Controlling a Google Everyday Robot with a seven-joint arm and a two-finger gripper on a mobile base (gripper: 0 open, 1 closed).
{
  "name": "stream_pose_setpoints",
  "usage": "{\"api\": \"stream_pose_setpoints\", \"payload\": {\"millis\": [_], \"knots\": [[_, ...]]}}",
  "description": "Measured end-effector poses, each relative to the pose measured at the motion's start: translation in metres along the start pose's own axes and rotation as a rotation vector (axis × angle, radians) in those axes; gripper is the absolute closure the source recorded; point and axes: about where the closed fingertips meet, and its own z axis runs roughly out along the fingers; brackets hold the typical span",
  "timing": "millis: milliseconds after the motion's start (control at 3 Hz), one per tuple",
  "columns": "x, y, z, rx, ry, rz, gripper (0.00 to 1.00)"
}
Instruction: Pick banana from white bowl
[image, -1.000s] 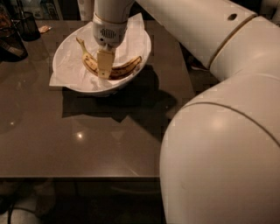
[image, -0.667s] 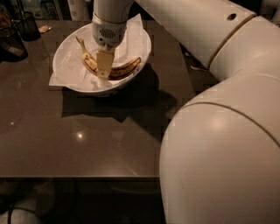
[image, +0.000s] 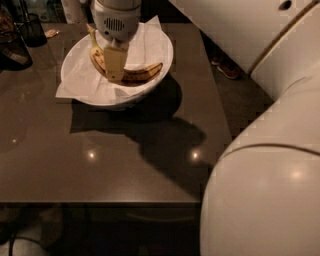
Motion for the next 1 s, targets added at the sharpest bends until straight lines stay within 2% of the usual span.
{"api": "stream_pose_setpoints", "payload": {"millis": [333, 667, 1000], "knots": [[-0.0073, 0.0071, -0.0188, 0.041, 0.023, -0.003, 1.00], [-0.0113, 0.0036, -0.0174, 0.052, 0.008, -0.005, 1.00], [-0.0115, 0.0103, -0.0218, 0.046, -0.016, -0.025, 1.00]]}}
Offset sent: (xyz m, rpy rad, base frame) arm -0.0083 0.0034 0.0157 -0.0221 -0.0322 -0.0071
